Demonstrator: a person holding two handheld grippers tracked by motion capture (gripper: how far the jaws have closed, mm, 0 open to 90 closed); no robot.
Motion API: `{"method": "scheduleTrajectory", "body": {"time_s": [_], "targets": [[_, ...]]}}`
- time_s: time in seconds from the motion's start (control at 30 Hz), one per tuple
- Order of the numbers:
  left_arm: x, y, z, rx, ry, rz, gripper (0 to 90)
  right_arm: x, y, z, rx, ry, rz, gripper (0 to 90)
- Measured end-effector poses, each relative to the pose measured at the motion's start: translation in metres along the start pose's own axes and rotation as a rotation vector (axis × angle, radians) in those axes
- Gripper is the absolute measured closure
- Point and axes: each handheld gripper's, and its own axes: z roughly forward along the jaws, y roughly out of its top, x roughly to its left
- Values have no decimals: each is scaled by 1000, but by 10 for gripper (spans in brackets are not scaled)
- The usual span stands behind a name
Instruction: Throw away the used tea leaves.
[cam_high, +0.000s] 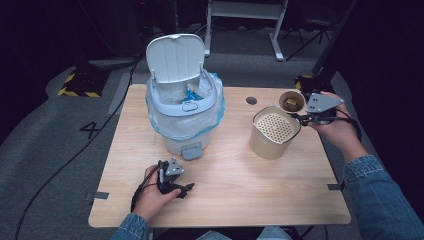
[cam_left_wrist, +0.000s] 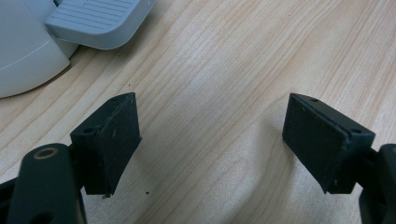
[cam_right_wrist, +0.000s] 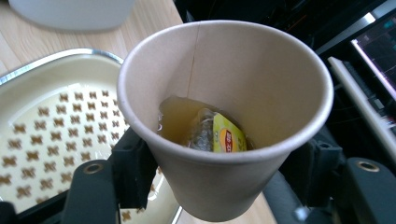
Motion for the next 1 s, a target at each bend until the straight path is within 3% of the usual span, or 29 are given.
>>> {"method": "scheduleTrajectory", "body": {"time_s": [0.07,0.1,0.13,0.17,0.23,0.33,0.37,0.47,0.53,0.57,0.6,0.63,0.67,0.7,0.73,0.83,0.87,0.9,1.0], "targets": [[0,0,0,0,0,0,192,3,4,-1,44,-22,-74,362],[0,0,0,0,0,0,192,3,4,-1,44,-22,-74,362],[0,0,0,0,0,0,192,5,8,0,82,-39,-156,364],[0,0,0,0,0,0,192,6,10,0,95,-41,-186,365],[0,0,0,0,0,0,192,7,11,-1,107,-46,-203,366],[0,0,0,0,1,1,192,11,16,-2,148,-73,-282,370],[0,0,0,0,1,0,192,13,18,-3,174,-93,-335,371],[0,0,0,0,0,-1,192,17,20,-3,202,-118,-383,373],[0,0,0,0,0,0,192,23,23,-2,270,-162,-524,374],[0,0,0,0,0,0,192,23,23,-2,270,-162,-524,374],[0,0,0,0,0,0,191,28,24,0,312,-190,-600,375],[0,0,0,0,0,0,192,28,24,0,312,-190,-600,375],[0,0,0,0,0,0,192,34,25,2,346,-209,-671,375],[0,0,0,0,0,0,192,37,25,2,364,-225,-709,376],[0,0,0,0,1,0,192,37,25,2,364,-225,-709,376],[0,0,0,0,0,0,192,43,27,4,406,-264,-817,376],[0,0,0,0,0,-1,192,45,28,5,416,-277,-857,376],[0,0,0,0,0,0,192,49,30,6,432,-307,-934,376],[0,0,0,0,0,0,192,53,31,7,452,-352,-1039,376]]}}
